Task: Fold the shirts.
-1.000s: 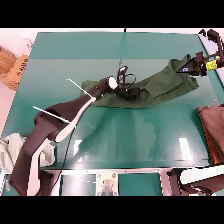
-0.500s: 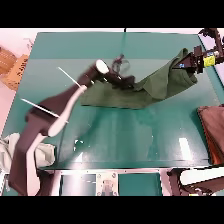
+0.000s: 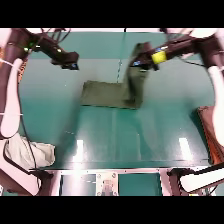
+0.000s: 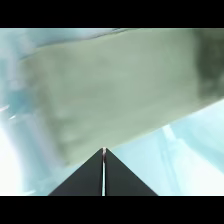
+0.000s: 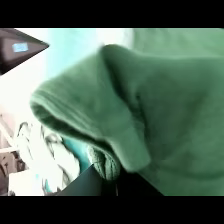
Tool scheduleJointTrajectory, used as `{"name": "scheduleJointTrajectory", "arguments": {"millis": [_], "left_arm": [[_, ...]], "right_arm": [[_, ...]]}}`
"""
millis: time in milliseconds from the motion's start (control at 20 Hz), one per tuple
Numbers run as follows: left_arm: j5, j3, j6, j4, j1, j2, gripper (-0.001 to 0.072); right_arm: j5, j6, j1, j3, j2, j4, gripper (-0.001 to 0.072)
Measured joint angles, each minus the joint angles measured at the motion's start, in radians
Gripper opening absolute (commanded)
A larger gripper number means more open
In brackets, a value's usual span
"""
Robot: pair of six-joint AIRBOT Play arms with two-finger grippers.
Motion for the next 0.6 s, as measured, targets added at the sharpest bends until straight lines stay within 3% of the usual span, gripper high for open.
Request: {"name": "scheduleJointTrajectory", "arguments": {"millis": [50, 100, 150, 200, 400, 600], "left_arm": [[-0.016, 0.001, 0.013, 0.006, 0.020, 0.011, 0.0021], [-0.029, 0.001, 0.027, 0.014, 0.035, 0.016, 0.0021], [-0.040, 0.000, 0.042, 0.020, 0.046, 0.018, 0.0021], [-0.050, 0.000, 0.055, 0.023, 0.055, 0.024, 0.0021], [-0.074, 0.000, 0.084, 0.031, 0.073, 0.031, 0.0021], [-0.087, 0.001, 0.094, 0.031, 0.077, 0.033, 0.0021]], "right_arm": [[-0.066, 0.020, 0.065, 0.000, -0.025, -0.012, 0.0035], [-0.135, 0.032, 0.129, 0.000, -0.056, -0.017, 0.0162], [-0.221, 0.045, 0.196, 0.000, -0.097, -0.024, 0.0386], [-0.312, 0.052, 0.259, 0.000, -0.143, -0.031, 0.0548], [-0.563, 0.076, 0.401, -0.001, -0.280, -0.033, 0.0547], [-0.533, 0.088, 0.315, 0.000, -0.275, -0.052, 0.0547]]}}
